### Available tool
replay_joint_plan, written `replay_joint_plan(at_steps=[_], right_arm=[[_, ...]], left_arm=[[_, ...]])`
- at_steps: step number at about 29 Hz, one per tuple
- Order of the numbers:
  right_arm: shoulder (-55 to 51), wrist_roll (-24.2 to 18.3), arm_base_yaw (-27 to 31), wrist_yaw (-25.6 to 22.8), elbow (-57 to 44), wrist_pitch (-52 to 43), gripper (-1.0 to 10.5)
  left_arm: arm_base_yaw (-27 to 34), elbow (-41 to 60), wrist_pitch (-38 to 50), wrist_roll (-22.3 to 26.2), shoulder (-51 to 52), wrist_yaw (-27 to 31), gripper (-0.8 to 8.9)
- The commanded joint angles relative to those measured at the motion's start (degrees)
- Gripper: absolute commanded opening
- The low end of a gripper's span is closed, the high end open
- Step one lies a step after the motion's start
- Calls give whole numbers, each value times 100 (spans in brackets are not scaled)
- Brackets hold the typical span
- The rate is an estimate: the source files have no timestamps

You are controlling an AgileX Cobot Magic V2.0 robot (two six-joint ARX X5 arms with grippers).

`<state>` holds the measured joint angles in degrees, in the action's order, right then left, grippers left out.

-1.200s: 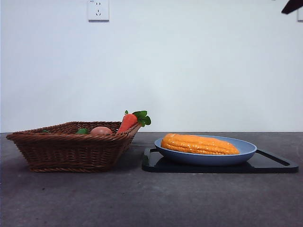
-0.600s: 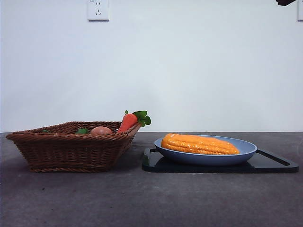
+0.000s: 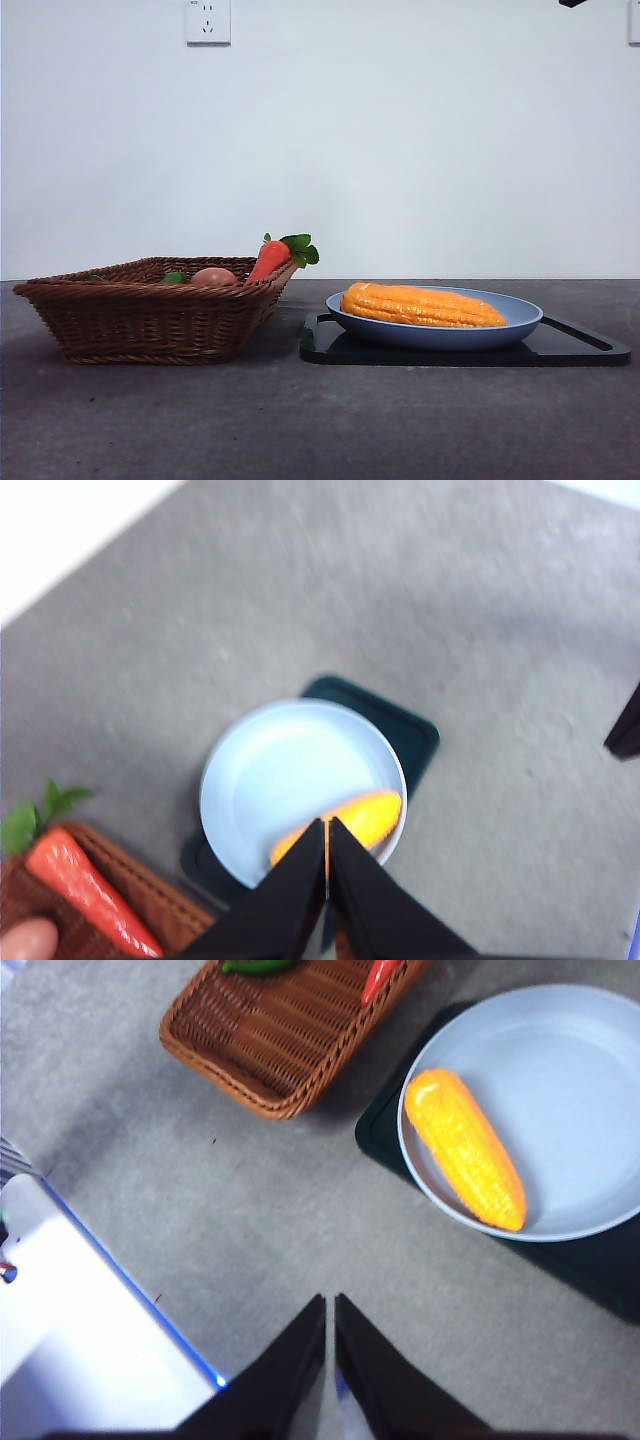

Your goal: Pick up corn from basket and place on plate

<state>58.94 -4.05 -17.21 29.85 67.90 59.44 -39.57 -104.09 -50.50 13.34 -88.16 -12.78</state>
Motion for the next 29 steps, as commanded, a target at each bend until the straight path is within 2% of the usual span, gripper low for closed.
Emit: replay_joint_plan(at_steps=[1,5,9,13,21,29], right_arm=[[50,35,-17,11,111,-188,2],[50,35,-17,11,111,-435,2],[50,35,-17,11,111,-437,2],[50,35,-17,11,111,-437,2],[52,35,-17,11,111,-439,2],[50,35,-17,11,111,-439,2]], left_arm=[[109,-168,203,426,61,55,6],[920,-146,684,221,531,57,6],[1921,-61,686,160,1255,57,6],[2706,514,1143,131,1904,57,6],[3871,3248,3119,140,3740,116,6],[4334,5901,4468,83,5283,131,6]])
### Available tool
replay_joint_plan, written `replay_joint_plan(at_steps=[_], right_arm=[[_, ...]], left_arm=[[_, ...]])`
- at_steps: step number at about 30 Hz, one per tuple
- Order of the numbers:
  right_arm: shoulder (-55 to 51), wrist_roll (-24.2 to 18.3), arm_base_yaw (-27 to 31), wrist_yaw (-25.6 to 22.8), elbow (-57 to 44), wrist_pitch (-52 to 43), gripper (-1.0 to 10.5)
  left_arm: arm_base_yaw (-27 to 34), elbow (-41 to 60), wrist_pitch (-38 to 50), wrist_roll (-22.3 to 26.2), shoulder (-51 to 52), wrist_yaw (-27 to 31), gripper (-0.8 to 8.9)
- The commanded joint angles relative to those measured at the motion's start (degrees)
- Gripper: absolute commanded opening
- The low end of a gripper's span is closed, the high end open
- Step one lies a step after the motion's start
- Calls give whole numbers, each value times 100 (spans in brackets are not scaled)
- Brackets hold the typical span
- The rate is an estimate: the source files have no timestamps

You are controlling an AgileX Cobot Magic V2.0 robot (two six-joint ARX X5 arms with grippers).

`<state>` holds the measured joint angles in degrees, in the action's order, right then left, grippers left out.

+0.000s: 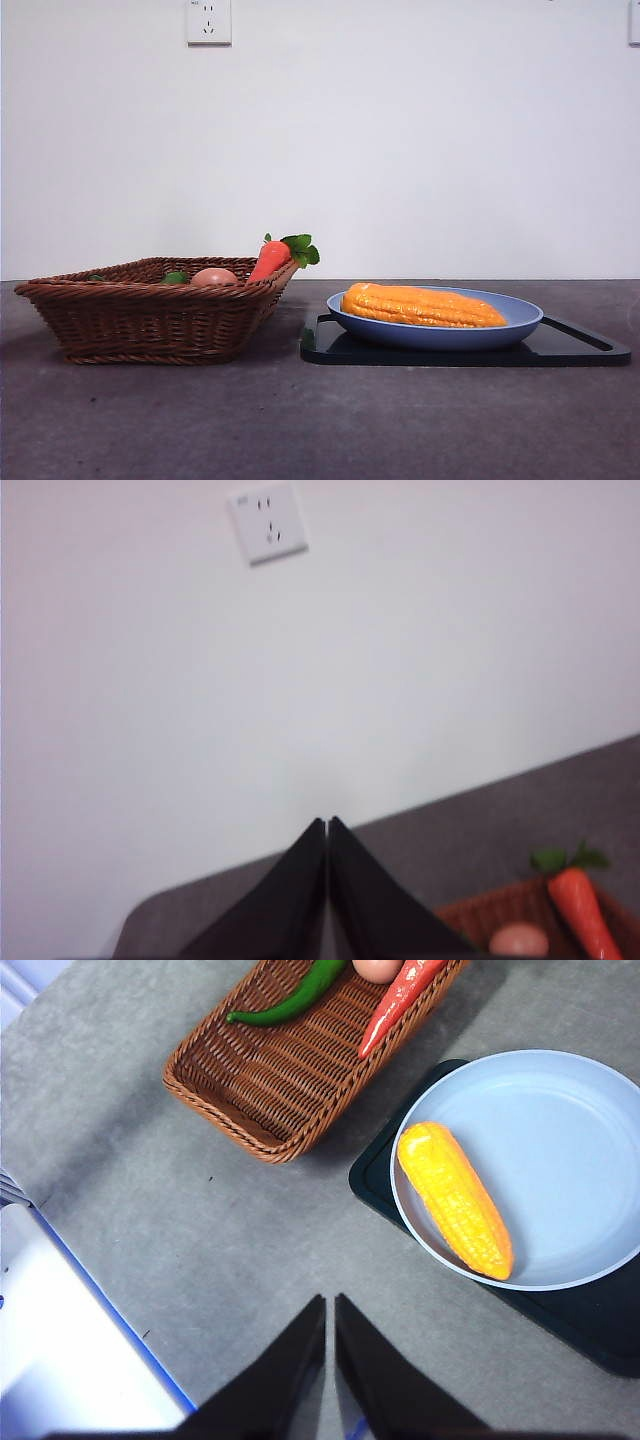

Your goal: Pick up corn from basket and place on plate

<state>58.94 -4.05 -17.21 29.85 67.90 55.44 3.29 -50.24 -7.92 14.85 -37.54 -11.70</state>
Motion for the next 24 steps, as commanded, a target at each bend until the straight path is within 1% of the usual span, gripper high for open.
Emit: replay_joint_plan(at_steps=[1,4,11,17,24], right_arm=[[50,35,-17,13,111,-39,2],[50,35,-17,11,111,-39,2],[50,35,-17,11,111,-39,2],[50,35,-17,11,111,-39,2],[50,35,-17,11,111,-39,2]], left_arm=[[66,817,308,-85,402,26,6],[83,1628,437,-116,916,24,6],[85,3182,494,-411,1974,24,6],[87,4015,468,-557,2557,26,6],[90,4597,450,-684,3049,26,6]])
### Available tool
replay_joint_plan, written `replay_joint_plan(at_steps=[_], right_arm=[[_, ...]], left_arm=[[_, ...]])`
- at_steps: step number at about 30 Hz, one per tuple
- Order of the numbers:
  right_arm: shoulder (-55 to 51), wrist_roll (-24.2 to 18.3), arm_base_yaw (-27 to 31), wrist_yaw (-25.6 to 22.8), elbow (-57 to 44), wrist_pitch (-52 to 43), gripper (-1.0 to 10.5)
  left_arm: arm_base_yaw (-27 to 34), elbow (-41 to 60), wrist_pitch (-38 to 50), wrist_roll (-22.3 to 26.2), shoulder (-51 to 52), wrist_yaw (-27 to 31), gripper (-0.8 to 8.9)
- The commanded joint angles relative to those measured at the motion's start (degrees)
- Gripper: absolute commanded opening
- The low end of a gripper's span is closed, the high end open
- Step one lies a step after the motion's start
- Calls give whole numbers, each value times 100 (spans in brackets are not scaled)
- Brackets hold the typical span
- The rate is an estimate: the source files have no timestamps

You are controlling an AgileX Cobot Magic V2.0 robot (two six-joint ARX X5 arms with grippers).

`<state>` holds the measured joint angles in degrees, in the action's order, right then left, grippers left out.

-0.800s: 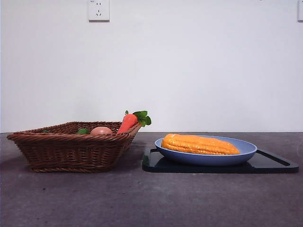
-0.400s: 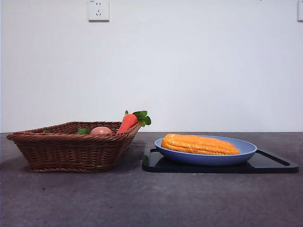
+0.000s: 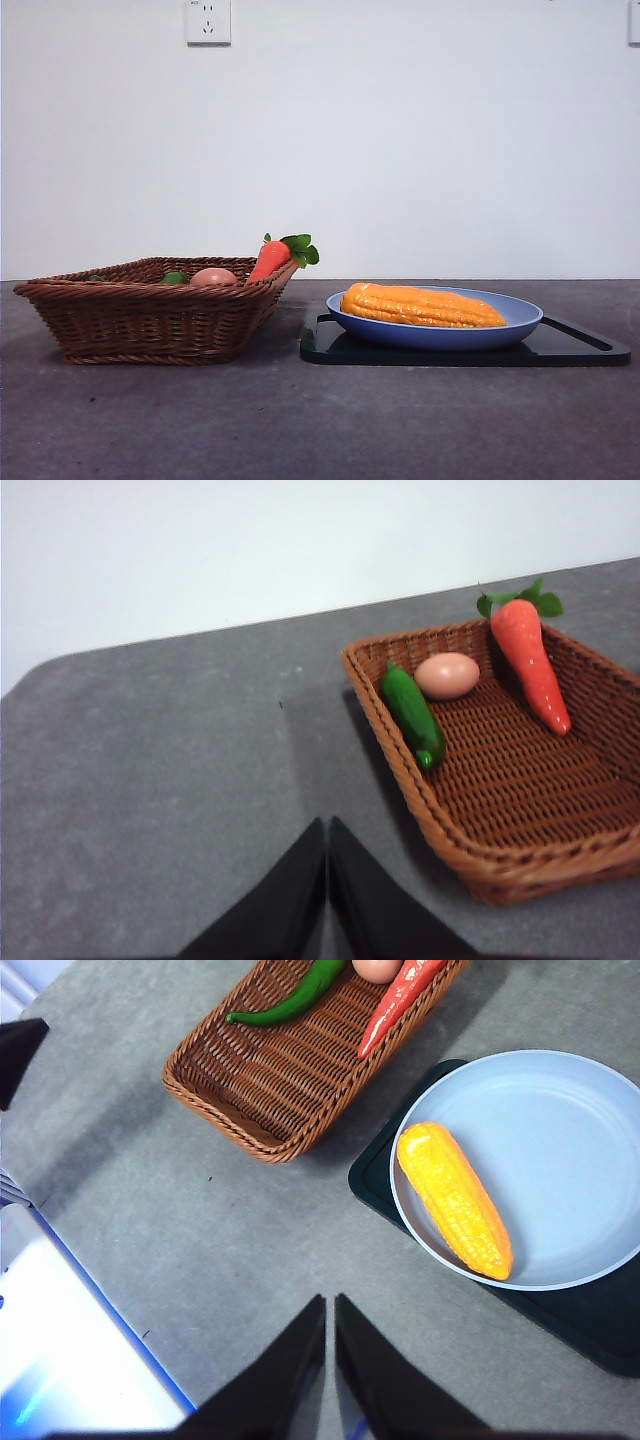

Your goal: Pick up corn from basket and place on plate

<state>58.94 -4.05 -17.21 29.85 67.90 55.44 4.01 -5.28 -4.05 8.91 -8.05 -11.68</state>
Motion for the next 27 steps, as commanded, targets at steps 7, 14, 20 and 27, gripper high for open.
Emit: replay_joint_plan(at_steps=[7,14,20,27], right_arm=[[50,35,-17,11,111,-39,2],[50,35,-17,11,111,-42,2],[50,35,-17,11,111,-44,2],[50,35,-17,11,111,-46,2]], left_arm=[[17,420,-177,-232,570,24,6],[15,509,-588,-275,789,20,6],[15,509,-579,-404,778,15,6],[15,509,-577,-404,778,15,6]])
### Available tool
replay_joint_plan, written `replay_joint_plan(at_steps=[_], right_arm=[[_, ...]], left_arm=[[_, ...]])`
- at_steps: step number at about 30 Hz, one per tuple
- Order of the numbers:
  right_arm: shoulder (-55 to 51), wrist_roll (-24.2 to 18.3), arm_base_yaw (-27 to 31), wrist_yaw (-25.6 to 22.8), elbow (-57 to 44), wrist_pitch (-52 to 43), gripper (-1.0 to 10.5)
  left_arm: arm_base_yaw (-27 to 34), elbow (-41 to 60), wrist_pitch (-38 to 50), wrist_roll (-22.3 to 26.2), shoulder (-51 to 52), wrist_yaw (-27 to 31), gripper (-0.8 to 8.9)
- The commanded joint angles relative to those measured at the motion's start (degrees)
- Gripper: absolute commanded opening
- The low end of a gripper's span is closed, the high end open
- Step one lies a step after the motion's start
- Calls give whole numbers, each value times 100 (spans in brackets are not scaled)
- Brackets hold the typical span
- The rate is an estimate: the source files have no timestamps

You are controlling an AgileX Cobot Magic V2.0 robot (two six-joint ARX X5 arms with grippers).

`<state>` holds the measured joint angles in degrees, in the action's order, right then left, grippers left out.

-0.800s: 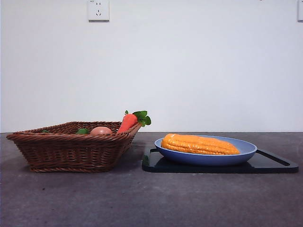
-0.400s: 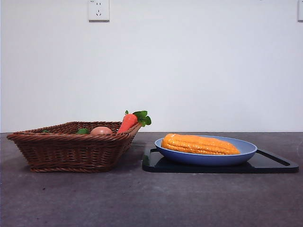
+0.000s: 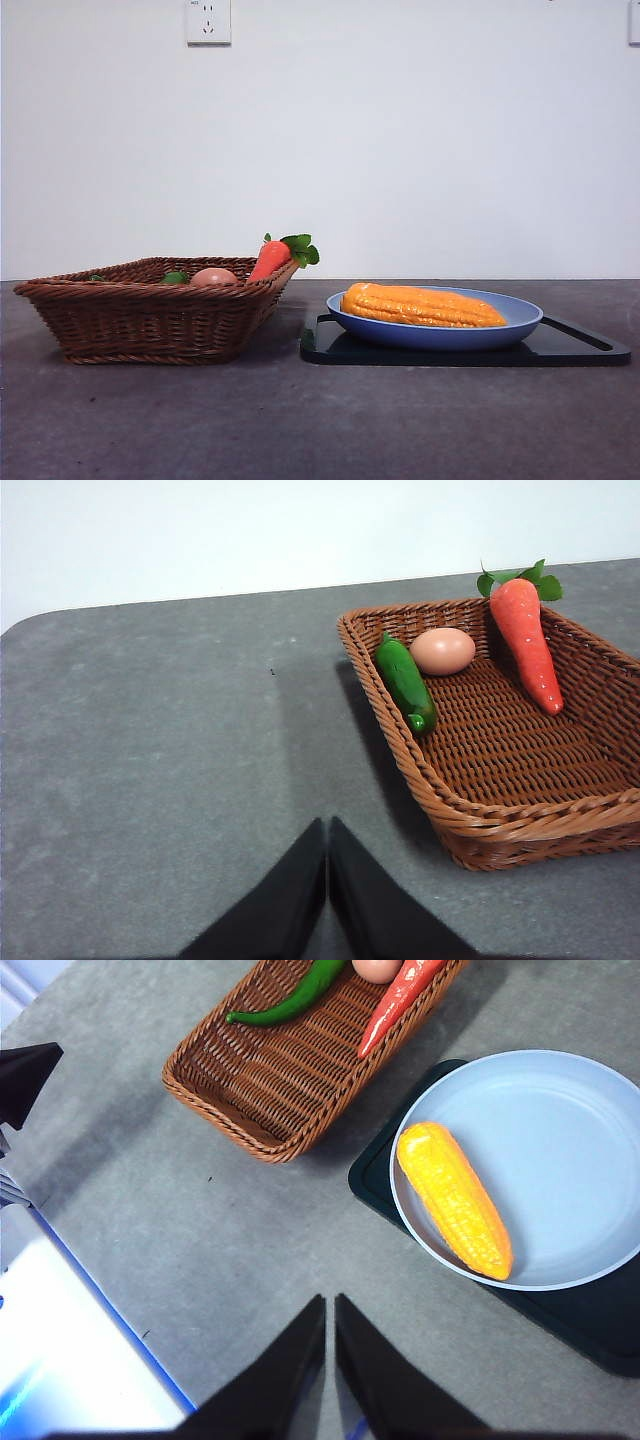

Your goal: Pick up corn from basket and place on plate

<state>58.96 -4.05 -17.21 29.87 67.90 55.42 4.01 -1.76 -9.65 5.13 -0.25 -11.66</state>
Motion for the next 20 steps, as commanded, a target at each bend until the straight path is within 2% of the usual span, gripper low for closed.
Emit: replay_joint_plan(at_steps=[1,16,20], right_arm=[[48,35,-17,9,111,-44,2],[48,35,-17,9,111,-42,2],[13,-168,-7,2,111,-289,2]], left_arm=[[15,157,-17,-26,-2,13,6],[15,157,-17,-26,-2,13,6],[15,157,-17,-26,-2,13,6]])
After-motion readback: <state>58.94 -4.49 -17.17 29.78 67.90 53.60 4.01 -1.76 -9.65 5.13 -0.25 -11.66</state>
